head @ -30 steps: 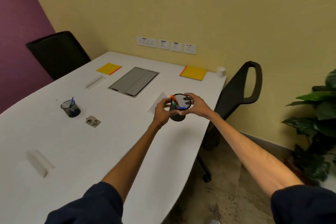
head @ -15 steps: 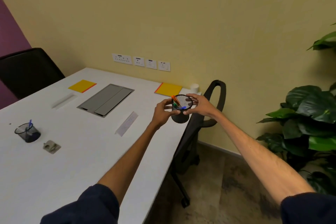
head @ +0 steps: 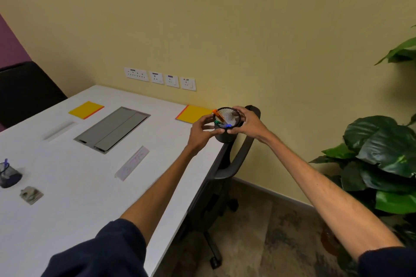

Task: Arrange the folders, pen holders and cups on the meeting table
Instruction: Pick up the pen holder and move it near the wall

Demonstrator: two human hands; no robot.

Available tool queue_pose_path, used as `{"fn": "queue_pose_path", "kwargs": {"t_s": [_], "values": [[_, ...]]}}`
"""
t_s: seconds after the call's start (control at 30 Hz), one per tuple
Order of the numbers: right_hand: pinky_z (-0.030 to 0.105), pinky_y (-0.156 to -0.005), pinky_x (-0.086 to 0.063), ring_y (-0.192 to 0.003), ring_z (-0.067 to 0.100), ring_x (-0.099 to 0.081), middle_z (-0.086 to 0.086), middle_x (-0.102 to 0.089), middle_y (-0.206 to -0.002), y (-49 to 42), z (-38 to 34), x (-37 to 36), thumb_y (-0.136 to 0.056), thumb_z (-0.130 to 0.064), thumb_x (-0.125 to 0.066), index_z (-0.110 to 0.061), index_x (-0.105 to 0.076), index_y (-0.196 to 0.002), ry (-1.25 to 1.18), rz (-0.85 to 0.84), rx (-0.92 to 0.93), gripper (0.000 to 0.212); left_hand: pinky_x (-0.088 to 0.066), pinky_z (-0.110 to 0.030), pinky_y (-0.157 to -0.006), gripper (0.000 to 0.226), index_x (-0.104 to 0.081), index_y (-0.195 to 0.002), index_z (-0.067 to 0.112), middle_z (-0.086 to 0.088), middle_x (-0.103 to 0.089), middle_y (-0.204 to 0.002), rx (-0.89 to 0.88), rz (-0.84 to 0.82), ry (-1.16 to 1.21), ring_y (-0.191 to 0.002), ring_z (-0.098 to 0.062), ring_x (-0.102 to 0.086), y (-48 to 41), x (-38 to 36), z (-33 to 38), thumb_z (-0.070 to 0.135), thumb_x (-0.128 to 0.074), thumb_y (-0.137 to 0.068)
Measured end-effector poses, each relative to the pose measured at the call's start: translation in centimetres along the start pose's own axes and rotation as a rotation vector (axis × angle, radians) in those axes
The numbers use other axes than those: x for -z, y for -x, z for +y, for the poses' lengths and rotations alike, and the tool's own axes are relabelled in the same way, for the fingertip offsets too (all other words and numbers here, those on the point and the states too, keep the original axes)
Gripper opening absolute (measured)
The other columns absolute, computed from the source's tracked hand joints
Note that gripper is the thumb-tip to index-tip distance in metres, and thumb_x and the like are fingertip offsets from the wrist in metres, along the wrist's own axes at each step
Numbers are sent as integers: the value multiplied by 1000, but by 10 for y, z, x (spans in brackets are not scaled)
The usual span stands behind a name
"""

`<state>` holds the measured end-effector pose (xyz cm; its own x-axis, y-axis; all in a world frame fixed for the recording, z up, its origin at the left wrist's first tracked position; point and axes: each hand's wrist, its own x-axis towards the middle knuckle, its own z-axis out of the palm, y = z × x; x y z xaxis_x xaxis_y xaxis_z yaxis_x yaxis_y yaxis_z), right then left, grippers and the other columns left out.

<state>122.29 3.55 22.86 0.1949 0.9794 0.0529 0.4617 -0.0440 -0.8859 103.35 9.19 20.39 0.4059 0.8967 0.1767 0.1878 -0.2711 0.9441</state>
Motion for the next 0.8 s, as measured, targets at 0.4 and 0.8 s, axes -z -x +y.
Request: {"fn": "queue_pose_path", "kwargs": {"t_s": [0.4, 0.8], "values": [[35, -103, -48, -125, 22, -55, 7, -54, -139, -162, 40, 47, -66, -13, -90, -14, -43, -143, 2, -60, 14, 90, -56, -34, -76, 54, -63, -123, 11, -3, -66, -126, 136, 106, 169, -105, -24, -67, -154, -39, -32, 20, -84, -74], [29, -91, -48, -114, 21, -57, 7, -55, -134, -313, 50, 30, -58, -11, -93, -12, -45, -139, 146, -265, 101, 94, -53, -29, -67, 42, -68, -110, 17, 2, -73, -111, 193, 191, 168, -87, -15, -72, -252, -7, -67, 11, -84, -72]]}}
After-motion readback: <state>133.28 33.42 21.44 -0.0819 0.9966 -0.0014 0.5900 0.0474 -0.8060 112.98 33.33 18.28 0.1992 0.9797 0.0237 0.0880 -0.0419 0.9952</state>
